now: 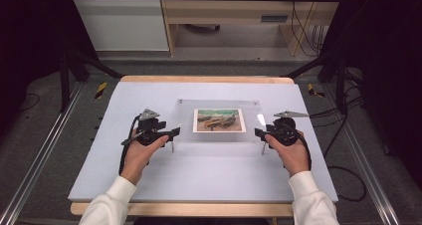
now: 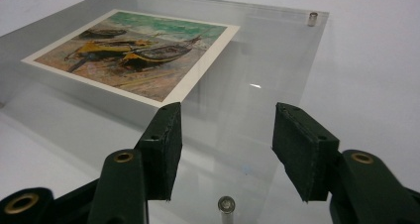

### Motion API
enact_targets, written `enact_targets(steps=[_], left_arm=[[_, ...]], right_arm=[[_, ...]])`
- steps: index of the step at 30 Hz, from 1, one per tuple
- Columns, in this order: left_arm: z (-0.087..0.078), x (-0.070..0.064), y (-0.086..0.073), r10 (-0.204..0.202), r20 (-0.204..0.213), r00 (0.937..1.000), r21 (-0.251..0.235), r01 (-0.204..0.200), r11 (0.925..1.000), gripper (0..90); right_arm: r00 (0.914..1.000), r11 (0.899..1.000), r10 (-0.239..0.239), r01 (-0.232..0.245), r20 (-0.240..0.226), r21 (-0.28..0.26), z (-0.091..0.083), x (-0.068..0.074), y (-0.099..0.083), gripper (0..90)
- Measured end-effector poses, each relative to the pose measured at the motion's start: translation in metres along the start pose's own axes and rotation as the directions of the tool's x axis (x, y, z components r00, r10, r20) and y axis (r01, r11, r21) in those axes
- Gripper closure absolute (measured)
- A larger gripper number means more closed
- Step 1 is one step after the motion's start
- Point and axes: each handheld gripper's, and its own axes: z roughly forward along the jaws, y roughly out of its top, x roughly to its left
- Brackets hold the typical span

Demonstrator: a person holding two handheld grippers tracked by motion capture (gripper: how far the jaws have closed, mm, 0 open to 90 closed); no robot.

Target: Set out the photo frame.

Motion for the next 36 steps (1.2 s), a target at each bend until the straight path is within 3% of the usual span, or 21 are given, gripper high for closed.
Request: enact_targets(steps=[9, 23, 31, 36], left_arm=[[0.003, 0.001, -0.004, -0.047, 0.025, 0.9986, 0.022, 0.046, 0.9987, 30.3], [0.008, 0.001, -0.007, -0.063, 0.04, 0.9972, 0.04, 0.062, 0.9973, 28.5], [0.013, 0.002, -0.008, -0.108, 0.078, 0.9912, 0.041, 0.105, 0.9937, 27.5], [0.015, 0.006, -0.01, -0.153, 0.101, 0.9831, 0.05, 0.148, 0.9877, 27.2]], right_arm=[[0.9994, 1.0, 0.027, -0.026, -0.022, 0.011, 0.003, -0.001, -0.005, 38.5], [0.9985, 0.998, 0.05, -0.049, -0.023, 0.028, 0.006, -0.004, -0.009, 32.9], [0.9968, 0.997, 0.073, -0.073, -0.032, 0.021, 0.008, -0.007, -0.011, 32.6], [0.9967, 0.997, 0.074, -0.073, -0.032, 0.02, 0.008, -0.007, -0.011, 32.7]])
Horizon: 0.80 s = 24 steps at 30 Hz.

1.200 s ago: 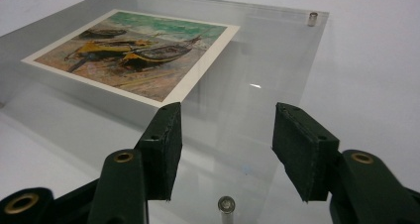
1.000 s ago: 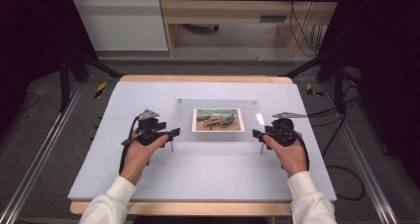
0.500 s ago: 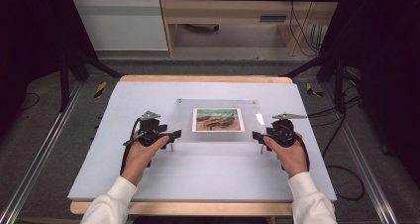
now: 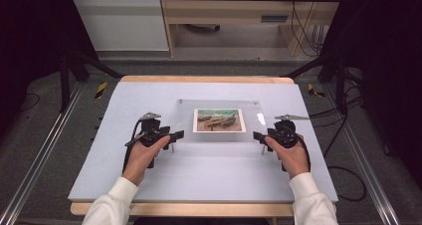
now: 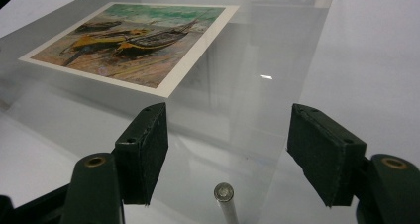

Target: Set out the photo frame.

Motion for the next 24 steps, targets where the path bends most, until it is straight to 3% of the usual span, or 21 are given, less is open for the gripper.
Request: enact_targets(steps=[7, 24], left_arm=[[0.0022, 0.0043, 0.0006, -0.037, 0.023, 0.9991, 0.011, 0.037, 0.9993, 26.3], [0.0029, 0.0045, 0.0018, -0.038, 0.027, 0.9989, 0.023, 0.038, 0.999, 25.0]], right_arm=[[0.9987, 0.999, 0.048, -0.048, -0.016, 0.006, 0.0017, -0.0023, -0.0004, 31.6], [0.9973, 0.997, 0.071, -0.071, -0.016, 0.016, 0.0031, -0.0018, 0.0002, 29.7]])
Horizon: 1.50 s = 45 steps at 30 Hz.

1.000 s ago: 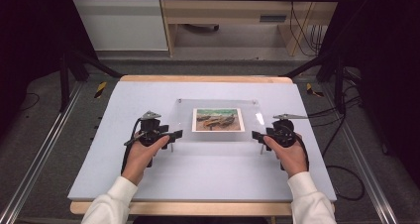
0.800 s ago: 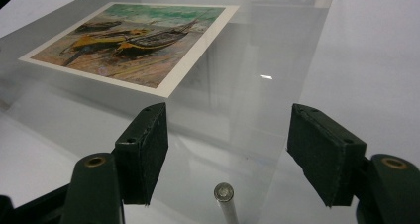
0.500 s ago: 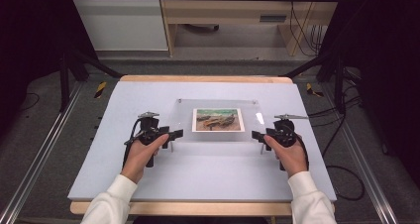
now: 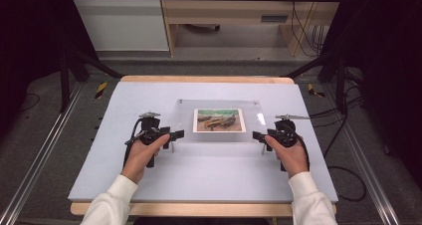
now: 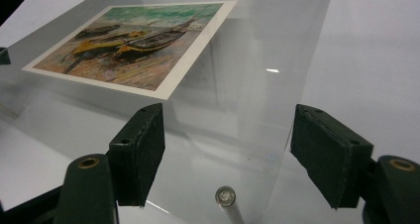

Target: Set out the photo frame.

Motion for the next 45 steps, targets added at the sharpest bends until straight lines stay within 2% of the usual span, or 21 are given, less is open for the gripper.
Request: enact_targets(steps=[11, 13, 14, 18, 25, 33, 38, 43, 45], left_arm=[[0.0014, 0.0008, -0.0011, -0.021, 0.013, 0.9997, 0.002, 0.021, 0.9998, 21.9], [0.0022, 0.0012, -0.0014, -0.031, 0.022, 0.9993, 0.008, 0.031, 0.9995, 21.3], [0.0036, 0.0012, -0.0024, -0.046, 0.049, 0.9977, 0.017, 0.045, 0.9988, 20.5], [0.0037, -0.0006, -0.0021, -0.039, 0.022, 0.999, 0.008, 0.038, 0.9992, 20.4], [0.0037, -0.0004, -0.0014, -0.038, 0.024, 0.999, 0.011, 0.037, 0.9992, 20.4], [0.0036, -0.0002, -0.0014, -0.037, 0.025, 0.999, 0.012, 0.037, 0.9993, 20.5], [0.0036, 0.0, -0.0013, -0.036, 0.027, 0.999, 0.013, 0.036, 0.9993, 20.4], [0.0043, 0.0011, -0.001, -0.041, 0.036, 0.9985, 0.015, 0.04, 0.9991, 20.7], [0.0044, 0.001, -0.0011, -0.043, 0.037, 0.9984, 0.015, 0.042, 0.999, 20.8]], right_arm=[[0.9997, 1.0, 0.023, -0.023, -0.012, 0.006, 0.0, -0.0011, -0.0007, 28.5], [0.999, 0.999, 0.039, -0.039, -0.023, 0.007, -0.0002, -0.002, -0.0018, 27.9], [0.9989, 0.999, 0.04, -0.039, -0.025, 0.004, -0.0002, -0.0026, -0.0025, 27.9], [0.9982, 0.999, 0.051, -0.051, -0.032, 0.004, -0.0003, -0.0033, -0.0033, 27.7], [0.9971, 0.998, 0.062, -0.061, -0.046, 0.013, -0.0005, -0.0041, -0.0036, 26.3], [0.997, 0.998, 0.065, -0.065, -0.042, 0.008, -0.0007, -0.0033, -0.0046, 26.1], [0.9953, 0.997, 0.076, -0.076, -0.059, 0.015, 0.0, -0.0046, -0.0056, 23.4], [0.9904, 0.995, 0.101, -0.098, -0.095, 0.032, 0.0021, -0.006, -0.0057, 22.5], [0.9907, 0.995, 0.099, -0.097, -0.093, 0.033, 0.0027, -0.0059, -0.0055, 22.4]])
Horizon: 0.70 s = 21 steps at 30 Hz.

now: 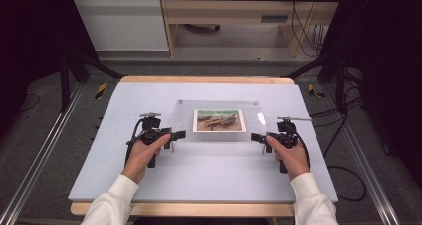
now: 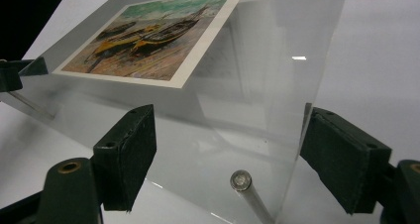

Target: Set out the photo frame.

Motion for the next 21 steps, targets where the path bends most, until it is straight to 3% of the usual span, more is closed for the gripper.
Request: enact_targets(steps=[15, 21], left_arm=[[-0.005, -0.003, -0.002, 0.007, -0.023, 0.9997, -0.001, -0.007, 1.0, 23.6], [-0.009, -0.007, -0.007, 0.037, -0.034, 0.9987, -0.018, -0.038, 0.9991, 24.3]], right_arm=[[0.9999, 1.0, -0.015, 0.016, 0.008, -0.021, -0.001, 0.002, -0.005, 24.5], [0.9991, 0.998, -0.042, 0.043, 0.006, -0.054, -0.004, 0.004, -0.011, 24.6]])
